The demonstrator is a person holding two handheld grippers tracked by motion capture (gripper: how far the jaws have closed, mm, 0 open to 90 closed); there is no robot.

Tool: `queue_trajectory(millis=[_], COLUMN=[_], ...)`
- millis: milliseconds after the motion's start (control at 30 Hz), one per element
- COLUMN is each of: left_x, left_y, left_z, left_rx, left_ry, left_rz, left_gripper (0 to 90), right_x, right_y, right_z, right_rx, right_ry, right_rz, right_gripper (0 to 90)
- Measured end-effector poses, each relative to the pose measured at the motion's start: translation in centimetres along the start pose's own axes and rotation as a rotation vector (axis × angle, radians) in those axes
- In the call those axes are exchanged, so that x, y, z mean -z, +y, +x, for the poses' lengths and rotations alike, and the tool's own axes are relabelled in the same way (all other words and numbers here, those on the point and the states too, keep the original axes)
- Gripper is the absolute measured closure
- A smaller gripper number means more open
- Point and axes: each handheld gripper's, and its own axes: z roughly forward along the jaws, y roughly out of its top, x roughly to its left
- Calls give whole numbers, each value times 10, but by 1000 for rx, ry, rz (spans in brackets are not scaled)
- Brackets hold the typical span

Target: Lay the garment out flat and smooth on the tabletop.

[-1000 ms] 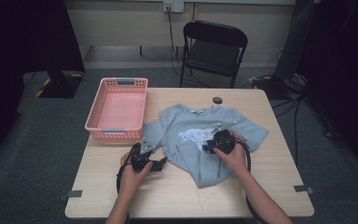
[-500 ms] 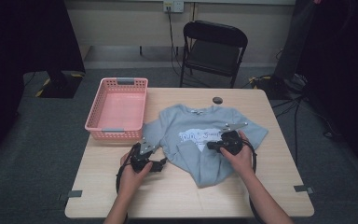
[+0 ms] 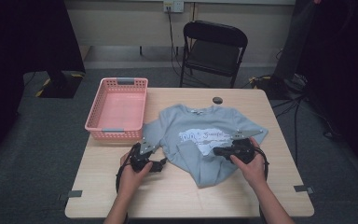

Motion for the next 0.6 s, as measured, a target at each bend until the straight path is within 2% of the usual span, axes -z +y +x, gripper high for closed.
queue_trajectory(millis=[133, 267, 600], left_x=[-1, -1, -1], left_y=[0, 1, 1], left_z=[0, 0, 0], left_rx=[-4, -9, -8], left_ry=[-1, 1, 0], left_rz=[2, 4, 5], left_gripper=[124, 118, 115], right_x=[12, 20, 45], right_y=[-3, -7, -25], right_z=[4, 7, 8], right_rx=[6, 20, 3], right_ry=[0, -6, 4], right_rz=[-11, 0, -36], right_gripper=[877, 877, 877])
